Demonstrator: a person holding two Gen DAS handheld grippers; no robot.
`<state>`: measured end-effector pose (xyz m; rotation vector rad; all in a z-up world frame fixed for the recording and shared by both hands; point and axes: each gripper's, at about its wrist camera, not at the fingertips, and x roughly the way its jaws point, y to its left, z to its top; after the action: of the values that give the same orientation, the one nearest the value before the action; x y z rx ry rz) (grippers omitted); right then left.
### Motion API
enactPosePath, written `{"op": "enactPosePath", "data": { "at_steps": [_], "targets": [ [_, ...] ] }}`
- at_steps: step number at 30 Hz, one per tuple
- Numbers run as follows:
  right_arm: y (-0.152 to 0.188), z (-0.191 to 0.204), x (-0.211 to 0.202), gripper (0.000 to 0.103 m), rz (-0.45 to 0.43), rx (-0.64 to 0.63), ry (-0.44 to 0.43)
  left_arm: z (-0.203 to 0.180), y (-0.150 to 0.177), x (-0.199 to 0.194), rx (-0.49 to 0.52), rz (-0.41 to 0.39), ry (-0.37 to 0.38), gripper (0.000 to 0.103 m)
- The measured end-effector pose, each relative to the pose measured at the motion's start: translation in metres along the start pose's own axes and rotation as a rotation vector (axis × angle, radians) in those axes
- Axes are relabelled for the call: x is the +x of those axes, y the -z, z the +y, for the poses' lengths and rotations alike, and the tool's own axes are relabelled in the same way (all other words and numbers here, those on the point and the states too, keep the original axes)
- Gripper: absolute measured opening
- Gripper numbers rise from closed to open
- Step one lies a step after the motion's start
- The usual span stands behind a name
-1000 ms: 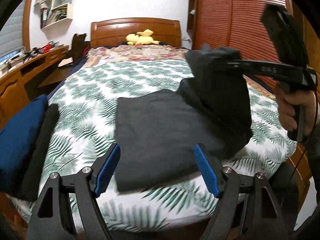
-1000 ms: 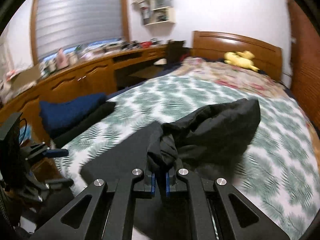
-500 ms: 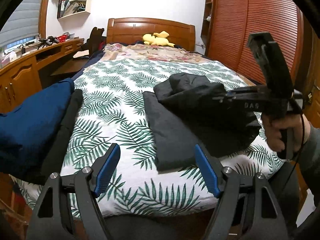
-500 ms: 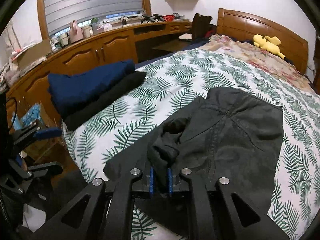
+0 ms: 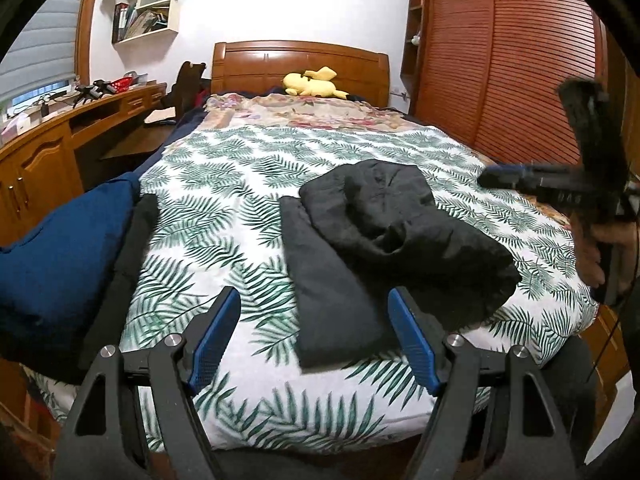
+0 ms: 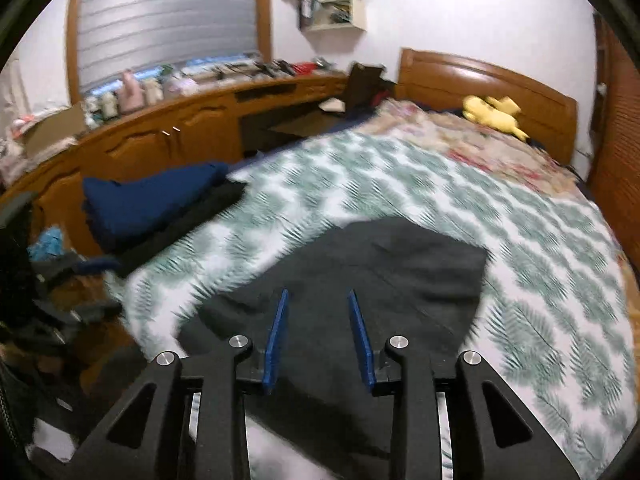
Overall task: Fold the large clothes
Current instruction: 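Grasp the end of the folded jacket with the left tool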
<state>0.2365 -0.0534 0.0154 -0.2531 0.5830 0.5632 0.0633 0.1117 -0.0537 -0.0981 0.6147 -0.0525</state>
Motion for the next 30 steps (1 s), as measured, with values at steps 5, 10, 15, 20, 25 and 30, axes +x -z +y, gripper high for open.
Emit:
{"op": "enactPosePath", "data": {
  "at_steps": [5, 10, 15, 20, 25, 30],
  "targets": [
    [0.031, -0.024, 0.037, 0.032, 0.1, 0.065, 0.006, -0.017, -0.008, 0.02, 0.006, 0.011, 0.031, 0.077],
    [0.052, -0.019, 0.076, 0.032, 0.151, 0.078, -0.045, -0.031, -0.012, 0.039, 0.022, 0.033, 0.057, 0.077],
    [0.057, -0.019, 0.077, 0.032, 0.106, 0.066, -0.038, -0.039, -0.013, 0.06, 0.025, 0.061, 0.068, 0.077],
    [0.067, -0.029, 0.069, 0.032, 0.086, 0.112, -0.075, -0.045, -0.015, 0.075, 0.028, 0.083, 0.083, 0.077],
    [0.083, -0.036, 0.056, 0.032, 0.078, 0.133, -0.089, -0.053, -0.015, 0.082, 0.032, 0.085, 0.095, 0.077],
    [0.082, -0.035, 0.05, 0.033, 0.079, 0.143, -0.085, -0.059, -0.017, 0.083, 0.038, 0.092, 0.107, 0.077]
  ]
}}
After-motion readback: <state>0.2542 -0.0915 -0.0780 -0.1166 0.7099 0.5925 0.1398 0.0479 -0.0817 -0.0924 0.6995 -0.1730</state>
